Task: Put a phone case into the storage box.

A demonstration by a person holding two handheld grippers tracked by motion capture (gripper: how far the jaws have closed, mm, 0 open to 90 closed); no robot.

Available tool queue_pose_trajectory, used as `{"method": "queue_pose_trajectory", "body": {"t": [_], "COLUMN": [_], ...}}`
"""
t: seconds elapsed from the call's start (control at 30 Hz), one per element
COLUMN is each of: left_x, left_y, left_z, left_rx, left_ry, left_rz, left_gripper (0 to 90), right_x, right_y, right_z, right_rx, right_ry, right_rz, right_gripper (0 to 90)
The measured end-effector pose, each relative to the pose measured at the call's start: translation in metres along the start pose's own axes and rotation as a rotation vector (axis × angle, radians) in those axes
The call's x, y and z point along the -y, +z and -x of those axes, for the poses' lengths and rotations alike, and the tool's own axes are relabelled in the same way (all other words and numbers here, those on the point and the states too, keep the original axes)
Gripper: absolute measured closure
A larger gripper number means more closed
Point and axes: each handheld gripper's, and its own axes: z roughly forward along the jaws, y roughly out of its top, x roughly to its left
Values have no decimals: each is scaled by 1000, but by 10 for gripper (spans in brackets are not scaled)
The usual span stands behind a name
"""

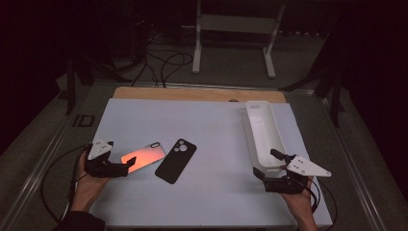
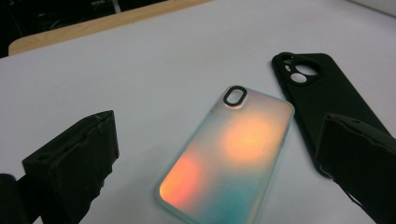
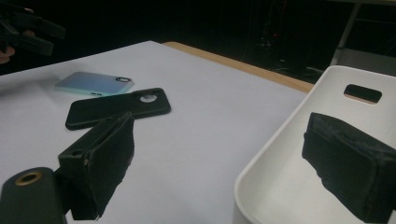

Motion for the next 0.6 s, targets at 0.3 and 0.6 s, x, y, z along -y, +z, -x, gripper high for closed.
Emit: {"method": "queue_pose_trajectory", "body": {"t": [0.3, 0.6], "left_x": [0, -2], "left_y": [8, 15], "left_z": [-5, -8], "left_rx": [20, 68], "left_ry": [24, 45], "left_rz": [-56, -76], "left_gripper": [0, 0], "right_x": [0, 1], "right_y": [0, 1], "right_z": [0, -1], "right_rx": [0, -3], "right_ry": [-1, 0], "right_rz": [-6, -8], "right_gripper": [91, 91]}}
